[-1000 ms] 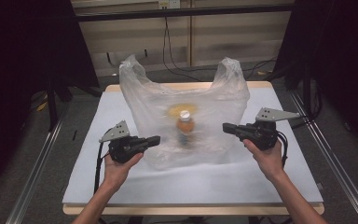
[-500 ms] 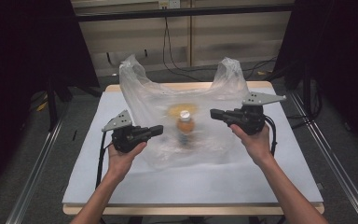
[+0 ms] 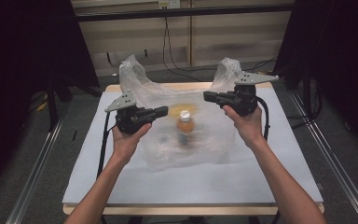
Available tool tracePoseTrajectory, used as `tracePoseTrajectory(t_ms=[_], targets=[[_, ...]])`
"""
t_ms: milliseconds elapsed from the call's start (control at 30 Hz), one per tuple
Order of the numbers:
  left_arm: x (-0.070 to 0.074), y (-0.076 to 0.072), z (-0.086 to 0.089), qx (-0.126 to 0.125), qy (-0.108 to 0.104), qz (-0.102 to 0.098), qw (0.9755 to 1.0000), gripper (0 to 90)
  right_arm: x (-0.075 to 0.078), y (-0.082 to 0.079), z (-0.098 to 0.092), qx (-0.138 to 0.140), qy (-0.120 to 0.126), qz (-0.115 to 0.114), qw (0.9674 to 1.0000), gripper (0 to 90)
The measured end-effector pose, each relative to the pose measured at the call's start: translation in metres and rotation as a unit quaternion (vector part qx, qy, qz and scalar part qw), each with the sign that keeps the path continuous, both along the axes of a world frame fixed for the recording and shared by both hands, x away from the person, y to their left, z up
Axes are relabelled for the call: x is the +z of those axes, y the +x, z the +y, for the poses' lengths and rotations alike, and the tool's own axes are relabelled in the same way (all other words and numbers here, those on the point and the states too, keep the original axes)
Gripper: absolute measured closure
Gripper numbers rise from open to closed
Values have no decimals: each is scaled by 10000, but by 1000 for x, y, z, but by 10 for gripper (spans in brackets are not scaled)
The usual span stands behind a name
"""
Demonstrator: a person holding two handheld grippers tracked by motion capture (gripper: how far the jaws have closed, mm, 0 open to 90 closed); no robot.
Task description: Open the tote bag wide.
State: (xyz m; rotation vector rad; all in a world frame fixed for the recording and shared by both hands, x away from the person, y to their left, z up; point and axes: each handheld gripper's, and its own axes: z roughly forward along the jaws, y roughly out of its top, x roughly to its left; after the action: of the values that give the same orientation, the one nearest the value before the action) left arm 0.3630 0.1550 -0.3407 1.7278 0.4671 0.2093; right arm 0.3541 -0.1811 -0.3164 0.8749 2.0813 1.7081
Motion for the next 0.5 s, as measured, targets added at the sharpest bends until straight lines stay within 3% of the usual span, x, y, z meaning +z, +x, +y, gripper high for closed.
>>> tracePoseTrajectory(t_ms=[100, 300, 500], targets=[[4, 5, -3, 16, -62, 13, 10000, 900, 2, 5, 0, -22, 78, -10, 10000, 900], [24, 18, -11, 60, -75, -24, 10000, 900, 15, 18, 2, -175, -31, -26, 9998, 900], [30, 38, -21, 134, -82, 46, 9999, 900, 22, 35, 8, -271, -123, 52, 9995, 900]])
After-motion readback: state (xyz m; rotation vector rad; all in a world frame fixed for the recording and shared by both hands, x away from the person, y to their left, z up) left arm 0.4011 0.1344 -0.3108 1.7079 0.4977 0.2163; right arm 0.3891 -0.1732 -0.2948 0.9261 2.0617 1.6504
